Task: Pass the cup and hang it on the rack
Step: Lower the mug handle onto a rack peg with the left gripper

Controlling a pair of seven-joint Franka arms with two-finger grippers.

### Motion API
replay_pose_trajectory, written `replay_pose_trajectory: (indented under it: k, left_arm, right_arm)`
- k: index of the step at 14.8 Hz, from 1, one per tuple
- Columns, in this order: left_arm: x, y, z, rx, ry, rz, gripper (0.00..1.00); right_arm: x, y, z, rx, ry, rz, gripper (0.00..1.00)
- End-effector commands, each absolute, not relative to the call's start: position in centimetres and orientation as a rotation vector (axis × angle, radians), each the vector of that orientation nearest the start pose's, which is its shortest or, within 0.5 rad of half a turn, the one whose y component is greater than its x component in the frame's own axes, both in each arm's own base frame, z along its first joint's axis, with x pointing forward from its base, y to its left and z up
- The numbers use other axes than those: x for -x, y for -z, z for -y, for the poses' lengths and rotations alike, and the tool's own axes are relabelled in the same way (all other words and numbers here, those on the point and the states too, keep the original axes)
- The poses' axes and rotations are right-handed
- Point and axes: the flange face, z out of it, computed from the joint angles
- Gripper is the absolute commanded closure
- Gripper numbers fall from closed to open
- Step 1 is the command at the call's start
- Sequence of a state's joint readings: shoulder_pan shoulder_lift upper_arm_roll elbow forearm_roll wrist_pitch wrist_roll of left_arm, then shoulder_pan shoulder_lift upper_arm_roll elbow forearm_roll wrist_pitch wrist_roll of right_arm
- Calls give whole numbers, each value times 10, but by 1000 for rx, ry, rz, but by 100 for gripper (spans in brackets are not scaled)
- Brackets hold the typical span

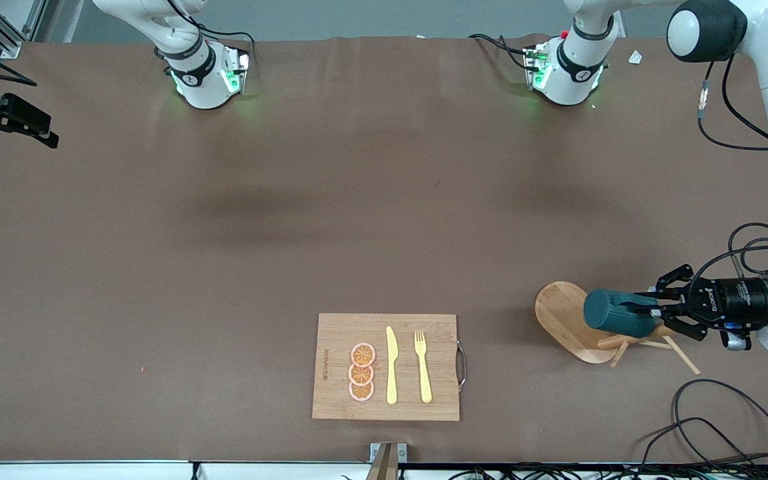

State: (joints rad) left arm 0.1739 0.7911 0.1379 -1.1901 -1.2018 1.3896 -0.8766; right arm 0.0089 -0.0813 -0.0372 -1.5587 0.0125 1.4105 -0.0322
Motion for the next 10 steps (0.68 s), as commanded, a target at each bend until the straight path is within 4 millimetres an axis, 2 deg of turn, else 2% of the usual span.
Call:
replay_pose_trajectory:
  k: [1,6,10]
  left_arm:
    - [-717,-343,-83,-1581,968,-1251,98]
    - [-717,-344,-92,-1559,960,-1254,96]
    - [-717,-342,-92,-1559,960,-1254,95]
  right_arm:
    - [-502,-664,16,3133,-96,27,0]
    - [-503,-665,17,3135,-89,24,0]
    - [-502,-665,16,3135,-86,29,0]
